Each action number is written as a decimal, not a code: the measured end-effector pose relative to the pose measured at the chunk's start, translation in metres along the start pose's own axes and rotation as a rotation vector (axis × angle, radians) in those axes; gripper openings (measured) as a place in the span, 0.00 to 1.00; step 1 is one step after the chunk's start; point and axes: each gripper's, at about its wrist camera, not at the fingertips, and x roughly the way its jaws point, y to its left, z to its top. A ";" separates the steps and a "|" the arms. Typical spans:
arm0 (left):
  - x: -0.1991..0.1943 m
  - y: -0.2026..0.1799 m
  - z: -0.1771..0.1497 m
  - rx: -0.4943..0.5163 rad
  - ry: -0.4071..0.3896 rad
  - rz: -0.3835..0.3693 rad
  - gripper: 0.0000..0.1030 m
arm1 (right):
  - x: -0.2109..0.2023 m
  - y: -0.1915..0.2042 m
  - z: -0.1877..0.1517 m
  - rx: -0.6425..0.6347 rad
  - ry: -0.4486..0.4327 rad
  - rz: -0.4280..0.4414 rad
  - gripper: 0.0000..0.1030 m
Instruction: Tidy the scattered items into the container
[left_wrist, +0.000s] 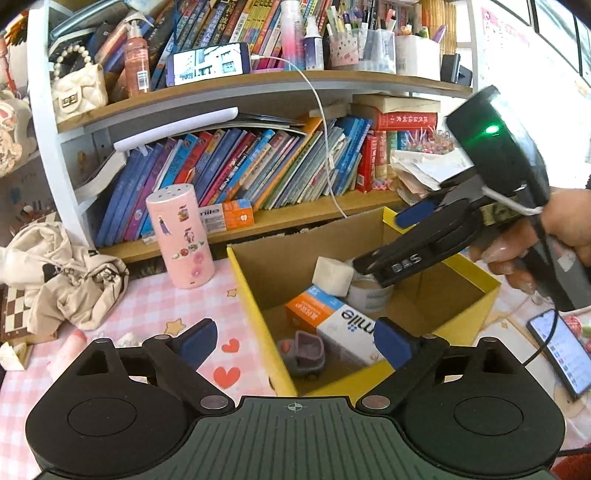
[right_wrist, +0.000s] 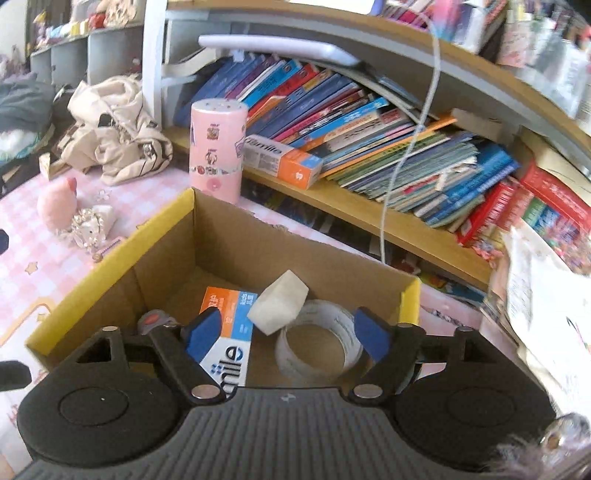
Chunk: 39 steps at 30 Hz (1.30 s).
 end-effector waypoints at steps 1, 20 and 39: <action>-0.004 0.003 -0.002 -0.010 -0.001 -0.005 0.92 | -0.006 0.002 -0.003 0.013 -0.004 -0.009 0.84; -0.068 0.040 -0.051 0.018 -0.041 0.024 0.99 | -0.102 0.058 -0.084 0.255 -0.027 -0.214 0.97; -0.081 0.081 -0.113 -0.124 0.110 0.110 0.99 | -0.106 0.155 -0.129 0.402 0.095 -0.202 0.98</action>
